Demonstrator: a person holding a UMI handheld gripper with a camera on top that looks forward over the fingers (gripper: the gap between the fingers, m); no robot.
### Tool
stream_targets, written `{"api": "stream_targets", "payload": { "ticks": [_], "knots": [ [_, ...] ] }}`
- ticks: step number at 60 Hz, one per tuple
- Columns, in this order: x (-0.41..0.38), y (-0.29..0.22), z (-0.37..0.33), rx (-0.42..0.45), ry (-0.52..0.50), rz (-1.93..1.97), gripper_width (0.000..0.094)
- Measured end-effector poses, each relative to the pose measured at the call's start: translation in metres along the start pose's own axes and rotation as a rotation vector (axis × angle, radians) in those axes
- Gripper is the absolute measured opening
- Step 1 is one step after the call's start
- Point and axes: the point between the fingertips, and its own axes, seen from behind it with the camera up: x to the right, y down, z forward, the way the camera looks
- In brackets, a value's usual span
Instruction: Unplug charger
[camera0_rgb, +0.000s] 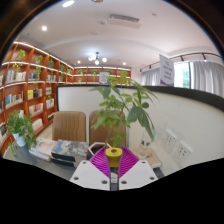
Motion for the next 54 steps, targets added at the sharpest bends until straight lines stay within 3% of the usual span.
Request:
{"api": "stream_targets", "payload": {
  "ticks": [12, 20, 26, 36, 42, 47, 54],
  "knots": [
    [0.020, 0.173, 0.030, -0.323, -0.017, 0.011, 0.0077],
    [0.022, 0.243, 0.032, -0.482, -0.062, 0.055, 0.0076],
    [0.026, 0.274, 0.029, -0.530, -0.054, 0.071, 0.0106],
    [0.029, 0.270, 0.034, -0.535, -0.055, 0.127, 0.0241],
    [0.038, 0.271, 0.032, -0.548, -0.015, 0.109, 0.0465],
    [0.042, 0.253, 0.024, -0.507, 0.012, 0.082, 0.0535],
    [0.034, 0.195, 0.001, -0.408, 0.018, 0.078, 0.0814]
  ]
}}
